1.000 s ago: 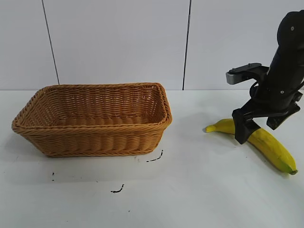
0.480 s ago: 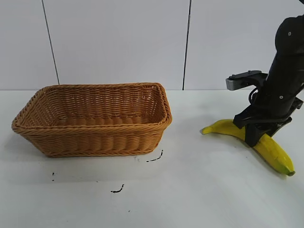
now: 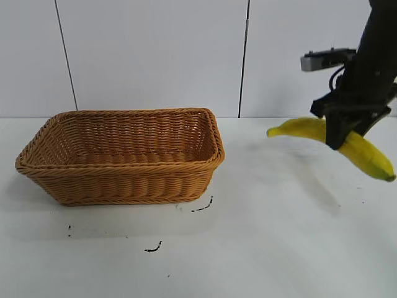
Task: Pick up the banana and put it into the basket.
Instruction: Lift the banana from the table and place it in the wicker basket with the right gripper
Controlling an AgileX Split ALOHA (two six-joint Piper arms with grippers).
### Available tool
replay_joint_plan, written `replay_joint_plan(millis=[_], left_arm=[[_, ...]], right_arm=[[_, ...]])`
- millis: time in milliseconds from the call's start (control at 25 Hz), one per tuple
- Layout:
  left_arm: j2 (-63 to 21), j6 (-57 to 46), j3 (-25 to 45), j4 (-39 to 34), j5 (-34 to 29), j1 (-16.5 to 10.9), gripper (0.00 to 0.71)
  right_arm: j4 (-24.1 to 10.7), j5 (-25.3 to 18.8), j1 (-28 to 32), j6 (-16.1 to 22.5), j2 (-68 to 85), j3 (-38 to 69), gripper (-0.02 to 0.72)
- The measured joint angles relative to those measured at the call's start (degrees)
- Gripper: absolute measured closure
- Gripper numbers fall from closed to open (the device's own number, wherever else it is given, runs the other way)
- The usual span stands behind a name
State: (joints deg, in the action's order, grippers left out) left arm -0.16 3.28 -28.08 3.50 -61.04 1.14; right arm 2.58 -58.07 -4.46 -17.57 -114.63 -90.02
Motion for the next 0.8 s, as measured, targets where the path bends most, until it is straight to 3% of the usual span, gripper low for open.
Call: replay_joint_plan(millis=[120,320,560,800], left_arm=[[0.0,0.0,0.0,0.0,0.0,0.0,0.015],[0.0,0.0,0.0,0.0,0.0,0.0,0.015],[0.0,0.0,0.0,0.0,0.0,0.0,0.015],[0.0,0.0,0.0,0.0,0.0,0.0,0.015]], right_arm=[[0.58,-4.51,-0.05,0.04,0.3,-6.04,0.385],[0.65,-6.51,-2.14,0.2,-0.09,-13.66,0.385],[0.61,-10.54,-8.97,-0.25,-6.58,-28.05,0.385],[0.54,-11.02,-17.91,-5.71,-13.16,-40.02,0.385]])
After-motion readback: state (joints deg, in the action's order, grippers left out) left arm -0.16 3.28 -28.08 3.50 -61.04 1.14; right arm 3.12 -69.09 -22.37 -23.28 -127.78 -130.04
